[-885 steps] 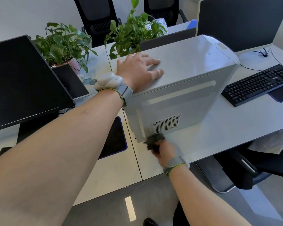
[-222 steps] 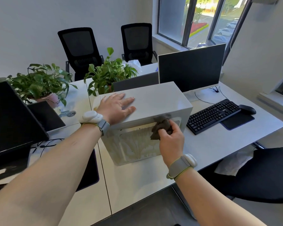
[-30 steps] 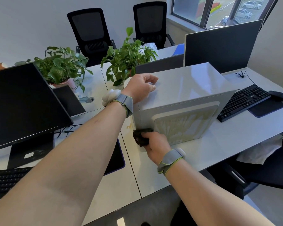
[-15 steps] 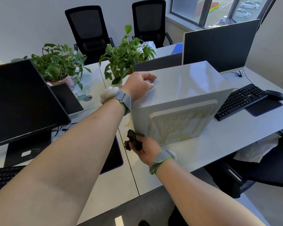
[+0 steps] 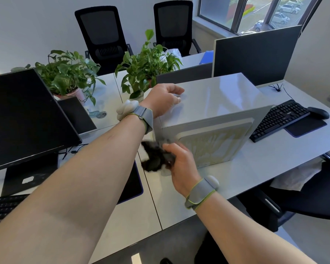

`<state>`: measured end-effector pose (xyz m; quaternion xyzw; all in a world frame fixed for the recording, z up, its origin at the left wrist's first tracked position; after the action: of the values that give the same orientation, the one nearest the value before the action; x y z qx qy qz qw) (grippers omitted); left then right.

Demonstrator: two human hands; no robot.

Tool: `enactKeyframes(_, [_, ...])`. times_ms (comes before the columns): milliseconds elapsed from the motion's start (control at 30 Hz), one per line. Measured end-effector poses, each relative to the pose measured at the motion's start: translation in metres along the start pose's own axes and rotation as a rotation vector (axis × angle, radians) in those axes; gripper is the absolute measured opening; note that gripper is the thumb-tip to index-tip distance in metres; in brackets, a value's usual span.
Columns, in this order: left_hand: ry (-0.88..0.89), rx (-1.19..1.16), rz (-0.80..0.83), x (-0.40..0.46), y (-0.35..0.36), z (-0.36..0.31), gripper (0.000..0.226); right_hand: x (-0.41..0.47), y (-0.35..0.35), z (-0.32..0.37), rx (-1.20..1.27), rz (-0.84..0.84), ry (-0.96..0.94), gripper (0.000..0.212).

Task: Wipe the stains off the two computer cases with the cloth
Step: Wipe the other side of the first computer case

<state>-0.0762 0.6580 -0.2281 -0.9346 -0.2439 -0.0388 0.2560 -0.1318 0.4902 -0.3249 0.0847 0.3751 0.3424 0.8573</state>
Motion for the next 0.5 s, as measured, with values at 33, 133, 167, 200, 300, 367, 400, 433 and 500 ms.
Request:
enactKeyframes(33, [-0.001, 0.000, -0.003, 0.000, 0.000, 0.001, 0.033, 0.001, -0.006, -0.011, 0.040, -0.003, 0.086, 0.027])
enactKeyframes(133, [-0.004, 0.005, -0.002, -0.001, -0.001, 0.002, 0.032, 0.004, -0.017, -0.053, 0.251, -0.016, 0.403, 0.025])
enactKeyframes(167, [-0.005, 0.006, 0.000, -0.001, -0.001, 0.002, 0.033, 0.007, -0.023, -0.069, 0.260, -0.047, 0.487, 0.030])
enactKeyframes(200, [-0.004, 0.010, 0.001, -0.002, 0.000, 0.001, 0.033, 0.010, -0.029, -0.083, 0.244, -0.076, 0.543, 0.035])
enactKeyframes(300, [0.001, 0.027, 0.003, -0.002, 0.002, 0.001, 0.035, 0.020, -0.041, -0.109, 0.202, -0.120, 0.591, 0.047])
enactKeyframes(367, [-0.002, 0.038, 0.001, -0.002, 0.002, 0.002, 0.035, 0.030, -0.045, -0.112, 0.247, -0.162, 0.585, 0.046])
enactKeyframes(400, [-0.004, 0.045, 0.001, -0.002, 0.002, 0.002, 0.035, 0.031, -0.044, -0.108, 0.259, -0.187, 0.577, 0.045])
enactKeyframes(433, [-0.007, 0.055, 0.004, -0.002, 0.002, 0.001, 0.035, 0.034, -0.044, -0.105, 0.262, -0.204, 0.564, 0.043])
enactKeyframes(500, [-0.008, 0.082, 0.014, -0.002, 0.002, 0.000, 0.036, 0.045, -0.045, -0.099, 0.252, -0.235, 0.521, 0.042])
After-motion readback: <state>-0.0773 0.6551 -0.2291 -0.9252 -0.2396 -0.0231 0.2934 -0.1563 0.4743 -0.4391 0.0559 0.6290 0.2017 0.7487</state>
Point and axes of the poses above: each hand's wrist, its own x-axis towards the middle knuckle, its own y-axis out of the palm, z = x × y, the point moved 4 cm from there along x, towards the middle knuckle, and after that the axes turned 13 degrees about y, right-handed, at the moved point
